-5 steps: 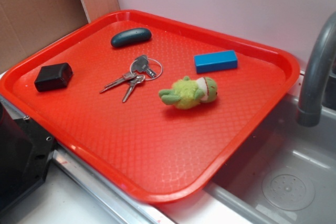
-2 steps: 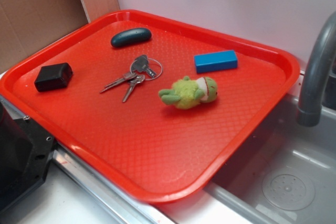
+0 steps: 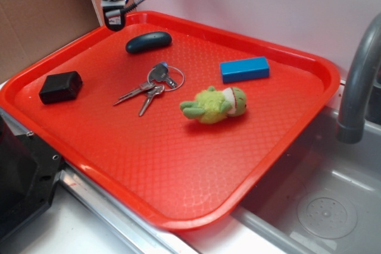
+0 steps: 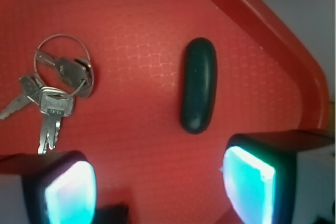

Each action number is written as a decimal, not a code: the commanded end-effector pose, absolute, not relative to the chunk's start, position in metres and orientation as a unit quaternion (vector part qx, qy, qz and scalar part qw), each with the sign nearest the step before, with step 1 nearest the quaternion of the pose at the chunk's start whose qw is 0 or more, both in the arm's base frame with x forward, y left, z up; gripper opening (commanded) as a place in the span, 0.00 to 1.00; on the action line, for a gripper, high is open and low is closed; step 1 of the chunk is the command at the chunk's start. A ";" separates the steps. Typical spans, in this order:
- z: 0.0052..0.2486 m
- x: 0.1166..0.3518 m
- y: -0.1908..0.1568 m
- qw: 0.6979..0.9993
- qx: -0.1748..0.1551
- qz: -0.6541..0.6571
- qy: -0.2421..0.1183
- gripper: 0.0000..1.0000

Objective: Grab the plastic pickle.

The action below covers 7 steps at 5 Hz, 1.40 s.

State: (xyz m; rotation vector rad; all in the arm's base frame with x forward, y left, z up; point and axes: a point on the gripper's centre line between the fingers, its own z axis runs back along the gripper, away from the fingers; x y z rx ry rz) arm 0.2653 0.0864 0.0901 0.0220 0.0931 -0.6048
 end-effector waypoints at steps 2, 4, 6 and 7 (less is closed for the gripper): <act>0.072 0.326 0.091 0.973 -0.022 -0.230 0.025 1.00; 0.018 0.308 0.079 0.968 0.006 -0.238 0.079 1.00; 0.009 0.303 0.083 0.971 0.004 -0.219 0.093 0.00; 0.020 0.304 0.084 0.974 0.006 -0.215 0.078 0.00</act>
